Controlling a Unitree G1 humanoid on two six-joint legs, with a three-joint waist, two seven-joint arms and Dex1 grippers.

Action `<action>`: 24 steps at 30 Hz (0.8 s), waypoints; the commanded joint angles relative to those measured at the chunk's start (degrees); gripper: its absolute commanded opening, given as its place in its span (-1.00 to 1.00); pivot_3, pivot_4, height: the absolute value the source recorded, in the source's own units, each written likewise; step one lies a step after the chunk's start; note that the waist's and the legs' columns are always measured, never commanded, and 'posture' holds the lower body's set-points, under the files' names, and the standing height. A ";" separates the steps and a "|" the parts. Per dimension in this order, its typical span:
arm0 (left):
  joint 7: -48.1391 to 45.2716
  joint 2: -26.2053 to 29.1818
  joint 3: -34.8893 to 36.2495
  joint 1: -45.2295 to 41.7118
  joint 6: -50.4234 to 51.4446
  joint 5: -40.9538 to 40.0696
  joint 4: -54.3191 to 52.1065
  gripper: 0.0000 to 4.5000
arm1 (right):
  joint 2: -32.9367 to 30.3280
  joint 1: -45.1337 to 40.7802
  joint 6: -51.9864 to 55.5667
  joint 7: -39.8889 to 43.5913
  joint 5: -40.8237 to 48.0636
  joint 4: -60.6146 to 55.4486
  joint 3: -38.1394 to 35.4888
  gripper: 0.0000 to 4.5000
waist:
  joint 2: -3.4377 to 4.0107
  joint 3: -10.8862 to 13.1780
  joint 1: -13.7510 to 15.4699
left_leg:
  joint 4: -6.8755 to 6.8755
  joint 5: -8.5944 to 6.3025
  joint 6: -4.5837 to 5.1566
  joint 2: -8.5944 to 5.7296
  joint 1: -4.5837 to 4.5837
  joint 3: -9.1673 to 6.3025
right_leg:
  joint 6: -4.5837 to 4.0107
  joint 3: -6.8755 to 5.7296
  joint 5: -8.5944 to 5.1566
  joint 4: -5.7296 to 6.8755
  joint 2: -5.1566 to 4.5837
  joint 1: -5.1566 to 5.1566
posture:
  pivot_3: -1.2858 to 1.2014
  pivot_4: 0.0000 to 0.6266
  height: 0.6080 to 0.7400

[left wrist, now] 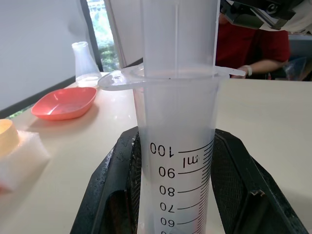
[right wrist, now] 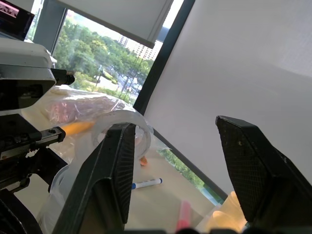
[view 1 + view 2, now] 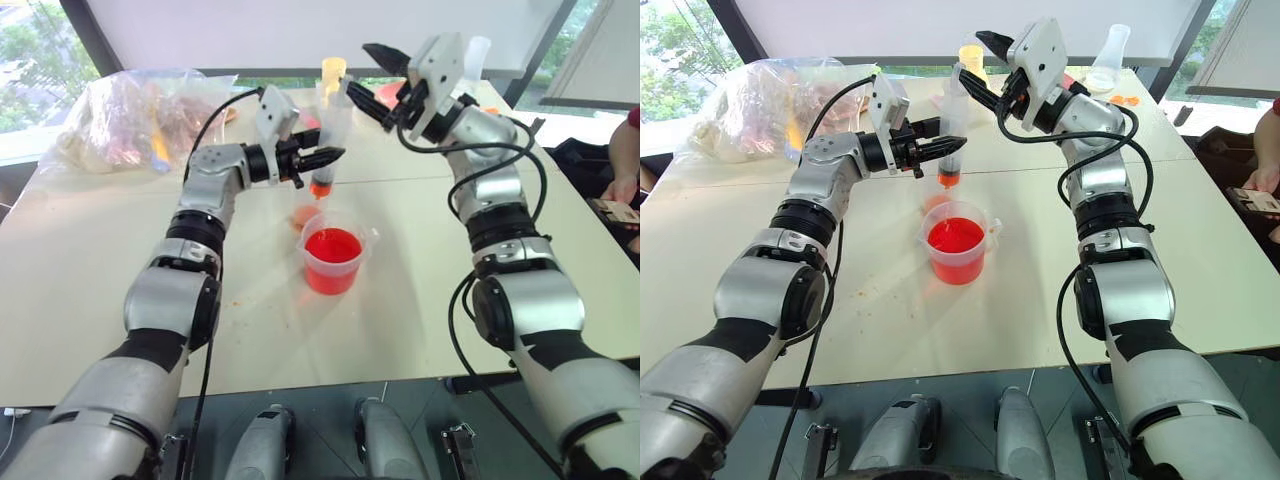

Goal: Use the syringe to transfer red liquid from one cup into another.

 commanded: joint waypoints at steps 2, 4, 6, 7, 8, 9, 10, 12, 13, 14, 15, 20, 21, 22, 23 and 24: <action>0.10 -0.07 0.25 -1.45 -1.09 0.67 -0.52 -0.34 | 0.97 -1.07 -1.39 0.41 0.57 -3.16 -0.26 -0.40 | 0.00 0.00 -0.01 | 0.00 0.00 0.00 0.00 0.00 0.00 | 0.00 0.00 0.00 0.00 0.00 0.00 | 0.03 -0.52 1.00; 0.41 -0.04 0.37 -1.52 -1.10 0.65 -0.44 -0.34 | 1.17 -1.02 -1.39 0.36 0.50 -3.20 -0.26 -0.87 | 0.00 0.00 -0.01 | 0.00 0.00 0.00 0.00 0.00 0.00 | 0.00 0.00 0.00 0.01 0.00 -0.01 | 0.03 -0.52 1.00; 0.52 0.08 0.51 -1.63 -1.10 0.59 -0.41 -0.34 | 1.45 -0.92 -1.29 0.50 0.57 -3.32 -0.14 -0.99 | 0.00 0.00 0.00 | 0.00 0.00 0.00 0.00 0.00 0.00 | 0.00 0.01 0.00 0.01 0.00 -0.01 | 0.03 -0.52 1.00; 0.50 0.18 0.55 -1.66 -1.10 0.55 -0.51 -0.34 | 1.59 -0.88 -1.23 0.51 0.58 -3.32 -0.10 -0.99 | 0.00 0.00 0.00 | 0.00 0.00 0.00 0.00 0.00 0.00 | 0.00 0.01 0.00 0.01 0.00 -0.01 | 0.03 -0.52 1.00; 0.48 0.25 0.57 -1.67 -1.09 0.51 -0.58 -0.34 | 1.68 -0.86 -1.20 0.50 0.56 -3.31 -0.08 -0.99 | 0.00 0.00 0.00 | 0.00 0.00 -0.01 0.00 0.00 0.00 | 0.00 0.01 0.00 0.01 0.00 -0.01 | 0.03 -0.52 1.00; 0.44 0.31 0.61 -1.67 -1.01 0.44 -0.81 -0.34 | 1.74 -0.75 -1.07 0.50 0.59 -3.42 -0.08 -0.99 | 0.00 0.00 0.00 | 0.00 0.00 -0.01 0.00 0.00 0.00 | 0.00 0.01 0.00 0.01 0.00 -0.01 | 0.03 -0.52 1.00; 0.44 0.41 0.71 -1.72 -0.88 0.30 -1.10 -0.34 | 1.79 -0.66 -0.92 0.37 0.54 -3.41 -0.06 -0.99 | 0.00 0.00 0.00 | 0.00 0.00 -0.01 0.00 0.00 0.00 | 0.00 0.01 0.00 0.01 0.00 -0.01 | 0.03 -0.52 1.00; 0.41 0.79 0.97 -1.87 -0.60 -0.04 -1.90 -0.34 | 1.92 -0.44 -0.60 0.16 0.57 -3.40 -0.10 -0.99 | 0.00 0.00 0.00 | 0.00 0.00 0.00 0.00 0.00 0.00 | 0.00 0.01 0.00 0.01 0.00 -0.01 | 0.03 -0.52 1.00; 0.40 0.97 1.16 -1.99 -0.36 -0.27 -2.26 -0.34 | 1.99 -0.37 -0.50 0.03 0.58 -3.32 -0.12 -0.99 | 0.00 0.00 0.00 | 0.00 0.00 0.00 0.00 0.00 0.00 | 0.00 0.01 0.00 0.01 0.00 -0.01 | 0.03 -0.52 1.00; 0.30 1.14 1.27 -2.02 -0.04 -0.48 -2.75 -0.34 | 2.06 -0.25 -0.36 -0.08 0.62 -3.40 -0.15 -0.99 | 0.00 0.00 0.00 | 0.00 0.00 -0.01 0.00 0.00 0.00 | 0.00 0.01 0.00 0.02 0.00 -0.01 | 0.03 -0.52 1.00; 0.24 1.24 1.33 -2.02 0.19 -0.61 -3.07 -0.34 | 2.10 -0.16 -0.26 -0.15 0.64 -3.47 -0.17 -0.99 | 0.00 0.00 -0.01 | 0.00 0.00 -0.01 0.00 0.00 0.00 | 0.00 0.01 0.00 0.02 0.00 -0.01 | 0.03 -0.52 1.00; -1.06 2.37 1.78 -1.78 3.43 -1.92 -7.08 -0.34 | 2.84 0.48 1.43 -0.34 1.47 -3.95 -0.43 -0.99 | 0.00 0.00 -0.07 | 0.00 0.01 -0.02 0.00 0.00 0.00 | 0.00 0.01 0.00 0.03 0.00 -0.02 | 0.03 -0.52 1.00; -1.17 2.55 1.88 -1.66 4.08 -2.12 -7.93 -0.34 | 3.00 0.66 1.75 -0.33 1.61 -4.06 -0.44 -0.99 | 0.00 0.00 -0.07 | 0.00 0.01 -0.02 0.00 0.00 0.00 | 0.00 0.01 0.00 0.10 0.00 -0.03 | 0.03 -0.52 1.00; -1.20 2.69 2.03 -1.51 4.79 -2.37 -8.80 -0.34 | 3.19 0.87 2.06 -0.30 1.72 -4.19 -0.45 -0.99 | 0.00 0.00 -0.06 | 0.00 0.01 -0.02 0.00 0.00 0.00 | 0.00 0.01 0.00 0.12 0.00 -0.03 | 0.03 -0.52 1.00; -1.27 2.84 2.12 -1.33 5.53 -2.58 -9.73 -0.34 | 3.40 1.11 2.38 -0.28 1.81 -4.33 -0.44 -0.99 | 0.00 0.00 -0.04 | 0.00 0.01 -0.02 0.00 0.00 0.00 | 0.00 0.01 0.00 0.13 0.00 -0.03 | 0.03 -0.52 1.00; -1.37 2.98 2.17 -1.12 6.22 -2.75 -10.63 -0.34 | 3.61 1.32 2.69 -0.24 1.93 -4.45 -0.44 -0.99 | 0.00 0.00 -0.04 | 0.00 0.01 -0.03 0.00 0.00 -0.01 | 0.00 0.01 0.00 0.13 0.00 -0.03 | 0.03 -0.52 1.00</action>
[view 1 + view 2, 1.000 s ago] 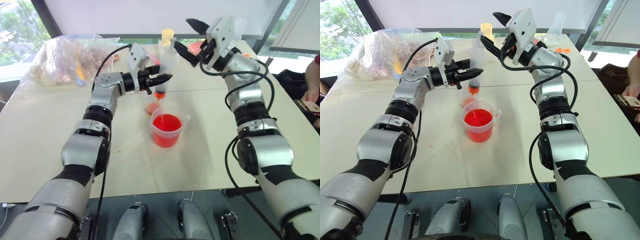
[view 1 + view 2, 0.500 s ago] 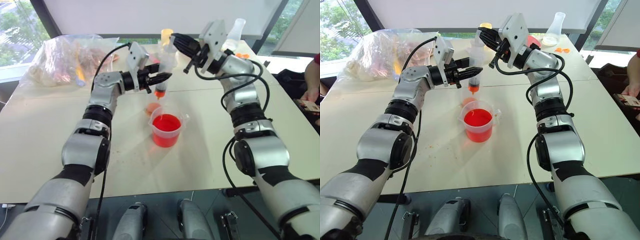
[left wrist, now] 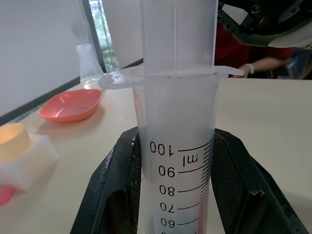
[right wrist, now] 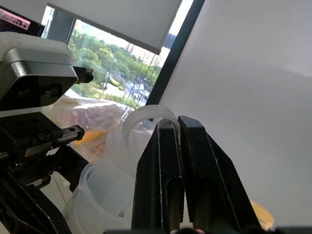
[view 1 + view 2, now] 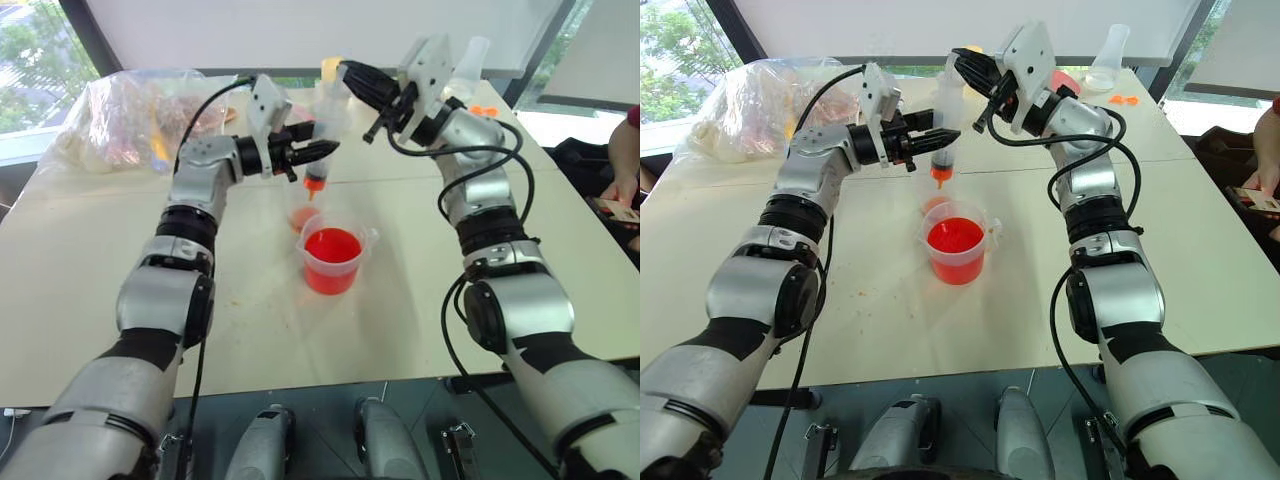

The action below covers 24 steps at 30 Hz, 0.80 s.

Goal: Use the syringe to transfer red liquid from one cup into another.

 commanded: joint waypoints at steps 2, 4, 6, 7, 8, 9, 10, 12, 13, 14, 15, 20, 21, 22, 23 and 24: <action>-0.36 0.87 2.28 -0.67 2.50 -3.18 -7.01 -0.34 | 1.48 1.11 1.30 0.30 0.77 -2.29 0.01 -0.99 | 0.00 0.00 0.01 | 0.00 0.00 0.00 0.00 0.00 0.00 | 0.00 0.00 0.00 0.01 0.00 0.00 | 0.03 -0.52 1.00; 0.02 0.89 2.71 -0.24 4.03 -4.01 -8.90 -0.34 | 1.90 1.68 1.79 0.44 0.93 -2.81 0.11 -0.99 | 0.00 0.00 0.01 | 0.01 0.00 0.00 0.00 0.00 0.00 | 0.00 0.01 0.00 0.01 0.00 0.00 | 0.03 -0.52 1.00; 0.42 0.79 3.00 0.22 5.28 -4.71 -10.40 -0.34 | 2.27 2.14 2.21 0.58 0.99 -3.31 0.21 -0.99 | 0.00 0.00 0.01 | 0.01 0.00 0.00 0.00 0.00 0.00 | 0.00 0.01 0.00 0.03 0.00 0.00 | 0.03 -0.52 1.00; 0.55 0.74 3.06 0.40 5.74 -4.91 -10.94 -0.34 | 2.45 2.29 2.42 0.67 1.02 -3.47 0.23 -0.99 | 0.00 0.00 0.00 | 0.01 0.00 0.00 0.00 0.00 0.00 | 0.00 0.01 0.00 0.03 0.00 -0.01 | 0.03 -0.52 1.00; 0.78 0.60 3.17 0.58 6.11 -5.15 -11.43 -0.34 | 2.74 2.58 2.69 0.82 1.09 -3.76 0.35 -0.99 | 0.01 0.00 0.01 | 0.01 0.00 0.00 0.00 0.00 0.00 | 0.00 0.02 0.00 0.04 0.00 -0.01 | 0.03 -0.52 1.00; 1.08 0.47 3.23 0.72 6.35 -5.29 -11.81 -0.34 | 3.16 3.04 2.97 0.96 1.15 -4.13 0.58 -0.99 | 0.00 0.00 0.00 | 0.01 0.00 0.00 0.00 0.00 -0.01 | 0.00 0.02 0.00 0.04 0.00 -0.01 | 0.03 -0.52 1.00; 1.32 0.40 3.23 0.84 6.55 -5.40 -12.12 -0.34 | 3.44 3.39 3.21 1.04 1.18 -4.47 0.73 -0.99 | 0.00 0.00 0.00 | 0.01 0.01 -0.01 0.00 0.00 -0.01 | 0.00 0.02 0.00 0.04 0.00 -0.01 | 0.03 -0.52 1.00; 1.65 0.33 3.35 1.00 6.76 -5.47 -12.54 -0.34 | 3.99 4.12 3.66 1.11 1.18 -5.08 1.00 -0.99 | 0.00 0.00 0.01 | 0.01 0.03 -0.05 0.00 0.00 -0.01 | 0.00 0.02 0.00 0.05 0.00 -0.02 | 0.03 -0.52 1.00; 1.85 0.31 3.47 0.88 6.82 -5.47 -12.48 -0.34 | 4.32 4.53 3.96 1.08 1.20 -5.29 1.10 -0.99 | 0.00 0.00 0.01 | 0.01 0.04 -0.07 0.00 0.00 -0.01 | 0.00 0.02 0.00 0.05 0.00 -0.02 | 0.03 -0.52 1.00; 2.00 0.30 3.56 0.80 6.86 -5.46 -12.42 -0.34 | 4.55 4.82 4.20 1.04 1.21 -5.48 1.16 -0.99 | 0.00 0.00 0.01 | 0.01 0.04 -0.07 0.00 0.00 -0.01 | 0.00 0.02 0.00 0.06 0.00 -0.02 | 0.03 -0.52 1.00; 1.94 0.38 3.53 0.76 6.84 -5.38 -12.39 -0.34 | 4.83 5.27 4.46 1.08 1.19 -5.80 1.31 -0.99 | 0.00 0.00 0.00 | 0.01 0.04 -0.06 0.00 0.00 -0.01 | 0.00 0.02 0.00 0.06 0.00 -0.02 | 0.03 -0.52 1.00; 1.75 0.88 3.55 0.69 6.77 -5.15 -12.18 -0.34 | 5.83 6.59 5.52 1.05 1.25 -6.97 1.60 -0.99 | 0.00 0.00 0.00 | 0.01 0.03 -0.06 0.00 0.00 0.00 | 0.00 0.03 0.00 0.11 0.00 -0.05 | 0.03 -0.52 1.00; 1.77 0.95 3.59 0.64 6.72 -5.13 -12.12 -0.34 | 6.03 6.79 5.70 1.04 1.24 -7.12 1.65 -0.99 | 0.00 0.00 0.00 | 0.01 0.03 -0.06 0.00 0.00 0.00 | 0.00 0.03 0.00 0.11 0.00 -0.05 | 0.03 -0.52 1.00; 1.84 0.95 3.59 0.58 6.70 -5.11 -12.09 -0.34 | 6.11 6.95 5.85 1.07 1.24 -7.26 1.64 -0.99 | 0.00 0.00 0.00 | 0.02 0.04 -0.06 0.00 0.00 0.00 | 0.00 0.03 0.00 0.11 0.00 -0.05 | 0.03 -0.52 1.00; 2.03 1.00 3.70 0.43 6.66 -5.13 -12.03 -0.34 | 6.36 7.21 6.05 1.12 1.21 -7.35 1.75 -0.99 | 0.01 0.00 0.01 | 0.02 0.03 -0.06 0.00 0.00 0.00 | 0.00 0.04 0.00 0.12 0.00 -0.05 | 0.03 -0.52 1.00; 2.16 1.02 3.77 0.33 6.64 -5.15 -11.99 -0.34 | 6.51 7.39 6.19 1.16 1.17 -7.41 1.82 -0.99 | 0.00 0.00 0.01 | 0.02 0.03 -0.06 0.00 0.00 0.00 | 0.00 0.04 0.00 0.13 0.00 -0.06 | 0.03 -0.52 1.00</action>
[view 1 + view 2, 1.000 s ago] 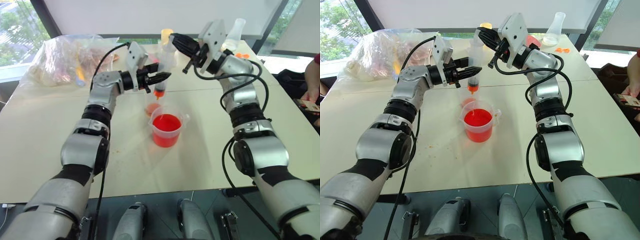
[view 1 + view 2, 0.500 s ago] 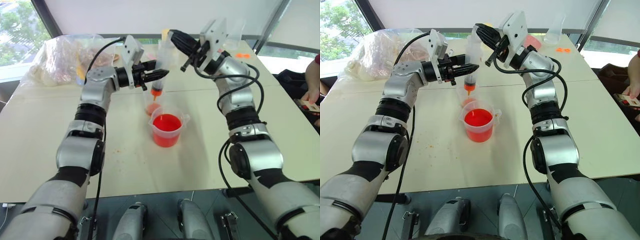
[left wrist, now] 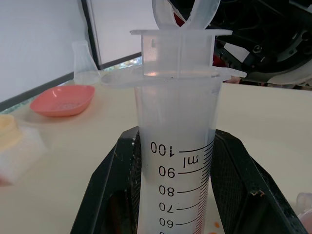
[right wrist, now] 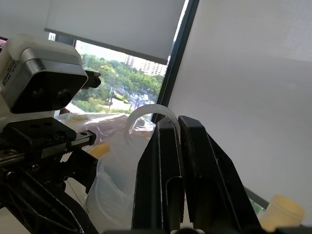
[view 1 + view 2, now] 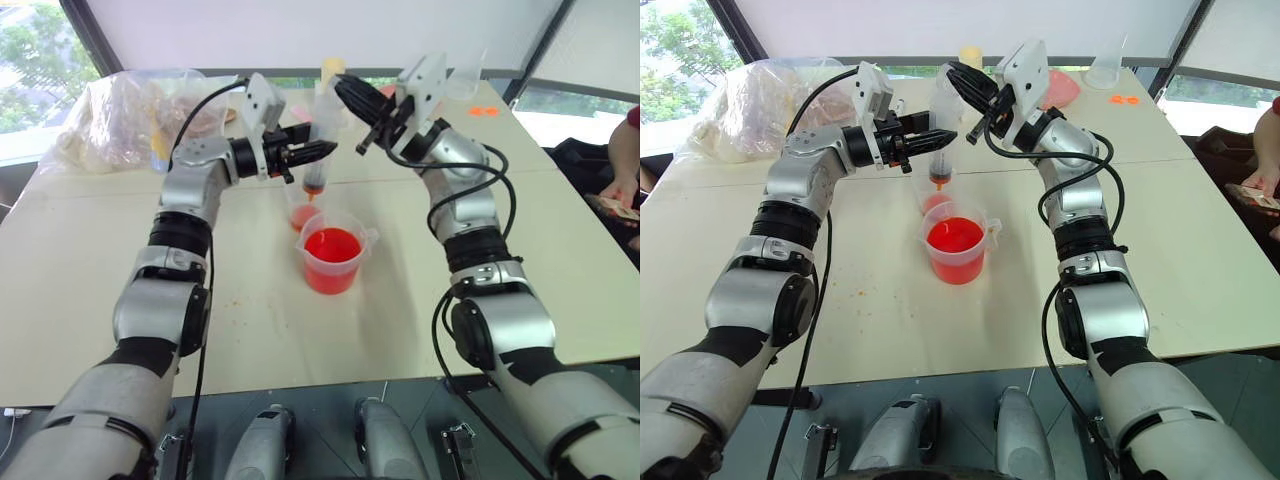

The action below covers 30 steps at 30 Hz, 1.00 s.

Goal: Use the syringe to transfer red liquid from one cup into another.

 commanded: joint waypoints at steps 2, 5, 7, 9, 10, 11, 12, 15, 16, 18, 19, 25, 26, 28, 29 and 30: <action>1.80 0.69 3.32 -3.53 -1.46 -2.88 -3.79 -0.34 | 2.52 1.63 1.41 2.16 -0.60 -1.03 3.05 -0.99 | 0.00 0.00 -0.02 | 0.00 0.00 0.00 0.00 0.00 0.00 | 0.00 0.00 0.00 0.01 0.00 0.00 | 0.03 -0.52 1.00; 1.70 0.77 3.24 -3.47 -1.51 -2.83 -3.81 -0.34 | 2.71 1.78 1.30 2.19 -0.92 -0.93 3.19 -0.99 | 0.00 0.00 -0.01 | 0.00 0.00 0.00 0.00 0.00 0.00 | 0.00 0.01 0.00 0.04 0.00 -0.02 | 0.03 -0.52 1.00; 1.62 0.76 3.14 -3.18 -1.40 -2.82 -3.99 -0.34 | 2.61 1.52 1.27 2.04 -0.95 -0.61 2.99 -0.99 | 0.00 0.00 0.00 | 0.00 0.00 0.00 0.00 0.00 0.00 | 0.00 0.01 0.00 0.05 0.00 -0.02 | 0.03 -0.52 1.00; 1.40 0.66 3.00 -2.71 -1.18 -2.92 -4.58 -0.34 | 2.37 1.14 1.22 1.82 -0.70 -0.44 2.50 -0.99 | 0.00 0.00 0.00 | 0.01 0.00 0.00 0.00 0.00 0.00 | 0.00 0.01 0.00 0.06 0.00 -0.02 | 0.03 -0.52 1.00; 1.25 0.63 2.92 -2.52 -1.03 -2.97 -4.89 -0.34 | 2.23 1.02 1.20 1.68 -0.58 -0.43 2.25 -0.99 | 0.00 0.00 -0.01 | 0.01 0.00 0.00 0.00 0.00 0.00 | 0.00 0.02 0.00 0.07 0.00 -0.03 | 0.03 -0.52 1.00; 0.93 0.64 2.80 -2.26 -0.81 -3.05 -5.31 -0.34 | 1.92 0.94 1.34 1.78 -0.27 -0.59 1.89 -0.87 | 0.00 0.00 -0.01 | 0.01 0.00 0.00 0.00 0.00 0.00 | 0.00 0.02 0.00 0.08 0.00 -0.03 | 0.03 -0.52 1.00; 0.77 0.67 2.74 -2.09 -0.65 -3.09 -5.58 -0.34 | 1.64 0.92 1.39 1.69 -0.10 -0.78 1.57 -0.73 | 0.00 0.00 -0.05 | 0.01 0.00 0.00 0.00 0.00 0.00 | 0.00 0.02 0.00 0.08 0.00 -0.04 | 0.03 -0.52 1.00; 0.45 0.84 2.77 -1.64 0.31 -3.33 -6.73 -0.34 | 0.77 1.28 1.09 0.54 0.00 -2.13 0.73 -0.16 | 0.00 0.00 -0.08 | 0.01 0.00 0.00 0.00 0.00 0.02 | 0.00 0.05 0.00 0.16 0.00 -0.09 | 0.03 -0.52 1.00; 0.33 0.90 2.80 -1.46 0.73 -3.44 -7.25 -0.34 | 0.41 1.60 1.03 0.16 -0.11 -2.83 0.61 0.05 | 0.00 0.00 -0.05 | 0.01 0.00 -0.01 0.00 0.00 0.01 | -0.01 0.05 0.00 0.18 0.00 -0.10 | 0.03 -0.52 1.00; -0.01 1.07 2.70 -1.01 1.53 -3.70 -8.30 -0.34 | -0.44 2.75 1.42 0.12 0.16 -5.01 0.32 0.52 | 0.00 0.00 -0.02 | 0.01 0.00 -0.01 0.00 0.00 0.01 | -0.01 0.06 0.00 0.19 0.00 -0.10 | 0.03 -0.52 1.00; -0.31 1.20 2.53 -0.67 1.99 -3.92 -8.96 -0.34 | -0.91 3.39 1.70 -0.09 0.38 -6.25 0.04 0.52 | -0.01 0.00 0.08 | 0.03 0.00 -0.01 0.00 0.00 0.02 | -0.01 0.06 0.00 0.19 0.00 -0.10 | 0.03 -0.52 1.00; 1.64 1.70 2.71 0.40 4.55 -4.40 -11.38 -0.34 | -4.97 6.31 7.10 -2.84 4.47 -15.76 -4.29 0.52 | 0.01 0.00 0.15 | 0.06 0.00 0.00 -0.02 0.00 0.01 | -0.01 0.08 0.00 0.24 -0.03 -0.09 | 0.03 -0.52 1.00; 2.73 1.99 3.02 -0.04 5.84 -4.50 -11.53 -0.34 | -5.98 6.49 8.39 -3.20 5.30 -17.41 -5.01 0.52 | 0.01 0.00 0.23 | 0.06 0.00 -0.01 -0.02 0.00 0.01 | -0.01 0.08 0.00 0.24 -0.03 -0.09 | 0.03 -0.52 1.00; 5.19 2.87 4.02 -1.47 9.54 -5.29 -12.17 -0.34 | -8.10 7.02 11.40 -3.31 7.12 -21.08 -6.22 0.52 | 0.01 0.00 0.18 | 0.07 0.00 0.00 -0.01 0.00 0.02 | -0.01 0.09 0.00 0.24 -0.03 -0.09 | 0.03 -0.52 1.00; 6.91 3.58 4.54 -2.34 12.11 -5.66 -12.71 -0.34 | -9.13 7.49 13.29 -3.18 8.23 -23.26 -6.76 0.52 | 0.01 0.01 0.11 | 0.06 0.00 0.00 -0.01 0.00 0.01 | -0.01 0.09 0.00 0.24 -0.03 -0.09 | 0.03 -0.52 1.00; 8.51 4.61 4.98 -3.36 15.77 -6.02 -13.51 -0.34 | -10.27 8.34 15.59 -2.68 9.64 -25.95 -7.13 0.52 | 0.01 0.01 0.01 | 0.06 0.00 0.00 -0.01 0.00 0.01 | -0.01 0.09 0.00 0.25 -0.02 -0.11 | 0.03 -0.52 1.00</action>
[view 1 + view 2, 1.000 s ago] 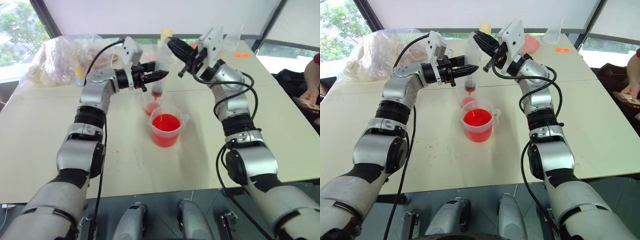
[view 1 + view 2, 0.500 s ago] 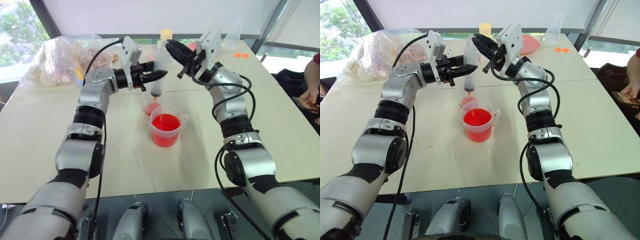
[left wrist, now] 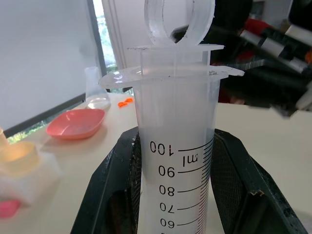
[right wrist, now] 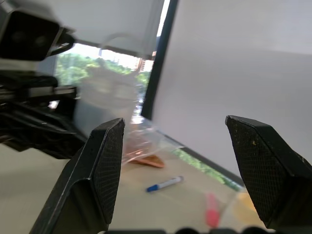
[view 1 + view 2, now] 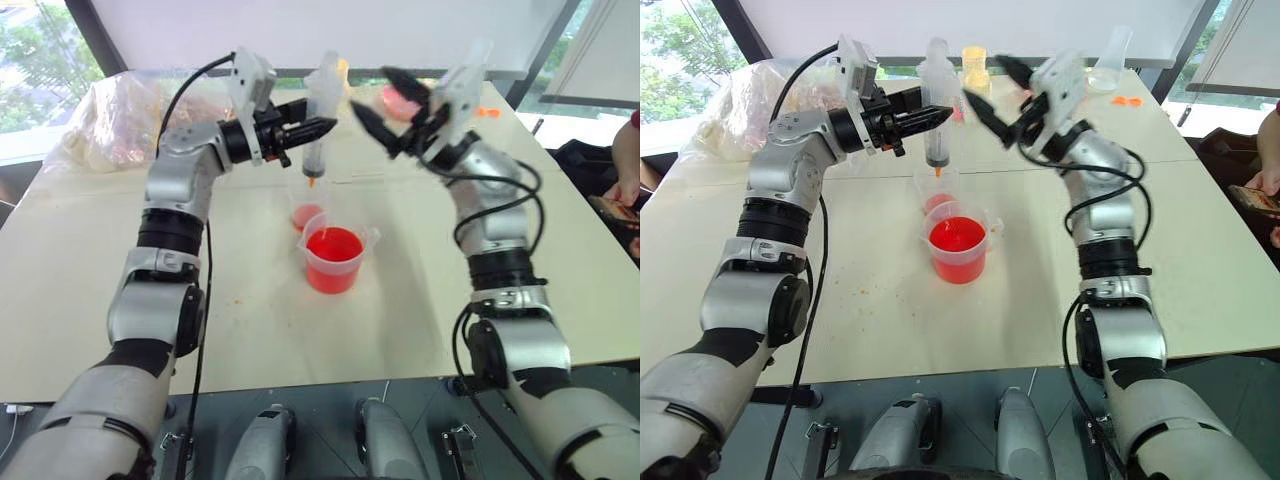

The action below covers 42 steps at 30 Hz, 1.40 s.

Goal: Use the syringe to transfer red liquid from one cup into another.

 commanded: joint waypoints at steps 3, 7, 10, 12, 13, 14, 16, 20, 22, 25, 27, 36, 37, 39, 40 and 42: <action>6.31 7.58 2.29 -6.85 22.51 -2.96 -7.77 -0.34 | -6.68 5.20 12.67 4.22 8.61 -18.10 -1.19 0.52 | -0.01 0.00 -0.24 | -0.03 0.00 0.00 0.03 0.00 0.04 | 0.00 0.02 0.00 0.06 0.05 -0.06 | 0.03 -0.52 1.00; 13.46 12.67 4.41 -10.99 48.49 -5.38 -11.46 -0.34 | -13.50 13.48 23.07 10.07 13.84 -31.62 1.94 0.52 | -0.01 0.01 -0.26 | -0.01 -0.03 0.05 0.05 -0.04 0.04 | 0.05 0.05 -0.05 0.07 0.11 -0.07 | 0.03 -0.52 1.00; 18.82 16.35 7.45 -12.72 69.43 -6.40 -10.66 -0.34 | -18.27 19.33 28.68 13.87 16.93 -40.22 4.05 0.52 | -0.01 0.01 -0.08 | 0.08 -0.03 0.05 0.04 0.03 0.02 | 0.09 0.04 -0.08 0.11 0.11 0.03 | 0.03 -0.52 1.00; 24.68 19.99 5.97 -10.79 74.95 -8.49 -6.95 -0.34 | -20.30 22.56 31.56 15.97 19.47 -44.85 5.16 0.52 | -0.01 0.01 -0.18 | 0.11 -0.03 0.05 0.05 0.10 0.00 | 0.12 0.03 -0.10 0.11 0.11 0.11 | 0.03 -0.52 1.00; 27.77 21.54 5.42 -9.46 75.81 -11.61 -5.53 -0.34 | -21.00 23.65 32.24 16.81 19.89 -46.42 5.96 0.52 | -0.01 0.00 -0.30 | 0.11 -0.03 0.05 0.06 0.18 0.00 | 0.13 0.03 -0.11 0.09 0.11 0.16 | 0.03 -0.52 1.00; 31.25 22.48 5.08 -7.76 75.81 -16.24 -5.08 -0.34 | -21.18 24.21 32.66 17.15 20.15 -47.39 6.61 0.52 | -0.01 0.00 -0.47 | 0.08 -0.03 0.05 0.09 0.24 0.01 | 0.13 0.07 -0.11 0.10 0.11 0.16 | 0.03 -0.52 1.00; 39.10 22.49 6.03 -2.30 75.81 -27.32 -8.58 -0.34 | -20.73 24.74 33.29 17.58 20.77 -48.66 7.84 0.52 | -0.04 0.02 -0.24 | 0.08 -0.01 0.01 0.16 0.32 -0.04 | 0.11 0.08 -0.10 0.19 0.12 0.18 | 0.03 -0.52 1.00; 58.45 19.73 9.93 10.89 75.81 -47.02 -17.16 -0.34 | -19.56 24.80 32.14 18.26 18.91 -48.46 10.73 0.52 | -0.11 -0.01 0.77 | 0.17 0.03 -0.09 0.15 0.32 -0.12 | 0.05 0.10 -0.06 0.20 -0.05 0.24 | 0.03 -0.52 1.00; 66.90 17.53 13.07 15.92 75.81 -52.79 -19.83 -0.34 | -18.96 24.59 31.30 18.24 17.93 -47.60 11.62 0.52 | -0.18 0.00 1.48 | 0.20 0.02 -0.10 0.08 0.26 -0.11 | 0.04 0.14 -0.05 0.19 -0.13 0.19 | 0.03 -0.52 1.00; 78.06 12.02 18.16 20.60 75.81 -57.42 -22.54 -0.34 | -17.69 24.49 30.75 17.47 17.06 -46.96 12.49 0.52 | -0.20 0.00 2.04 | 0.21 0.04 -0.12 0.08 0.12 -0.11 | 0.01 0.14 -0.02 0.19 -0.13 0.03 | 0.03 -0.52 1.00; 87.70 6.69 24.14 21.33 75.81 -58.07 -20.95 -0.34 | -16.62 24.91 31.04 16.37 16.90 -47.46 12.73 0.52 | -0.22 -0.02 2.57 | 0.22 0.05 -0.14 0.05 0.14 -0.12 | 0.00 0.11 -0.02 0.17 -0.14 0.07 | 0.03 -0.52 1.00; 108.56 -2.09 34.27 20.92 75.81 -63.61 -20.19 0.59 | -15.72 26.46 31.08 14.04 16.44 -48.01 12.54 0.54 | -0.27 -0.05 3.09 | 0.24 0.05 -0.15 0.02 0.15 -0.08 | -0.03 0.10 0.00 0.13 -0.12 0.11 | 0.03 -0.52 1.00; 109.75 -2.27 34.31 21.04 75.61 -64.59 -20.26 0.74 | -15.76 26.55 31.04 14.01 16.43 -48.01 12.52 0.54 | -0.28 -0.06 3.07 | 0.24 0.05 -0.15 0.02 0.16 -0.08 | -0.03 0.10 0.00 0.13 -0.12 0.12 | 0.03 -0.52 1.00; 111.21 -1.79 33.92 21.25 74.75 -66.25 -20.54 0.98 | -15.90 26.88 31.05 13.78 16.29 -47.98 12.32 0.54 | -0.28 -0.08 2.96 | 0.23 0.05 -0.15 0.02 0.18 -0.07 | -0.03 0.10 0.00 0.13 -0.12 0.14 | 0.03 -0.52 1.00; 111.92 -1.56 33.44 21.52 74.07 -67.51 -20.84 0.98 | -16.00 27.11 31.06 13.72 16.26 -48.05 12.17 0.54 | -0.28 -0.08 2.90 | 0.22 0.04 -0.15 0.02 0.21 -0.06 | -0.03 0.10 0.00 0.13 -0.12 0.15 | 0.03 -0.52 1.00; 111.98 -0.76 32.48 21.64 72.61 -69.62 -22.23 0.98 | -16.24 27.61 31.16 13.43 16.13 -47.99 11.80 0.54 | -0.28 -0.08 2.82 | 0.20 0.05 -0.16 0.03 0.23 -0.06 | -0.03 0.10 0.00 0.13 -0.10 0.16 | 0.03 -0.52 1.00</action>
